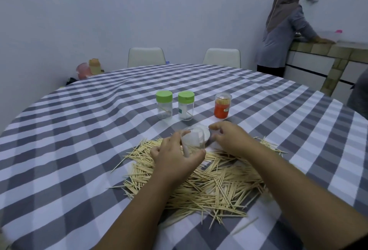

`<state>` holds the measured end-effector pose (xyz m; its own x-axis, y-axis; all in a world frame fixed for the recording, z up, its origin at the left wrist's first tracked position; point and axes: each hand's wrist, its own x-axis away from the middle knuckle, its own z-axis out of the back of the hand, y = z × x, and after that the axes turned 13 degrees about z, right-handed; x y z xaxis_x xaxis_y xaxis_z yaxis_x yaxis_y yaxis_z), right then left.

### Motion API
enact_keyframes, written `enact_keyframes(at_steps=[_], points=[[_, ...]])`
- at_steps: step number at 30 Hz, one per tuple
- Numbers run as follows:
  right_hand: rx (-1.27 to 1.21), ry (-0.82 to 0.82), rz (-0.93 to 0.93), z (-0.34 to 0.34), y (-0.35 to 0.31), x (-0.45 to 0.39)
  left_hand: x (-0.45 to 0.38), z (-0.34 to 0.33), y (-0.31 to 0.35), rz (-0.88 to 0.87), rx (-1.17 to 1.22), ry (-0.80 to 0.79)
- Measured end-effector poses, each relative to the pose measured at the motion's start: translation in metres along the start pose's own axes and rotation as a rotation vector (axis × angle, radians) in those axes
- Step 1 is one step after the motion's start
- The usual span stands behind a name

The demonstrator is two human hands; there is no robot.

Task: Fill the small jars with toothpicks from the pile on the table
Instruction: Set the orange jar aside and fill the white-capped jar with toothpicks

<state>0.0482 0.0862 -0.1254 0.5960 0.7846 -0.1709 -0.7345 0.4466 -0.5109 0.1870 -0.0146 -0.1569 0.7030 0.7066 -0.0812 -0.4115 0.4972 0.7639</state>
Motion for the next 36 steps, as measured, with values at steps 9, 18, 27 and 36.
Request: enact_keyframes(at_steps=[9, 18, 27, 36], points=[[0.403, -0.401, -0.049, 0.04, 0.02, 0.038, 0.002, -0.003, -0.001, -0.02, -0.127, 0.014], [0.661, -0.32, 0.012, 0.023, 0.034, 0.054, 0.007, -0.002, 0.003, -0.027, -0.135, 0.009], [0.683, -0.097, 0.087, 0.012, 0.037, 0.058, 0.005, -0.004, 0.0, -0.064, -0.135, 0.033], [0.045, 0.135, -0.021, 0.01, 0.022, 0.041, 0.001, -0.006, -0.002, -0.087, -0.171, 0.045]])
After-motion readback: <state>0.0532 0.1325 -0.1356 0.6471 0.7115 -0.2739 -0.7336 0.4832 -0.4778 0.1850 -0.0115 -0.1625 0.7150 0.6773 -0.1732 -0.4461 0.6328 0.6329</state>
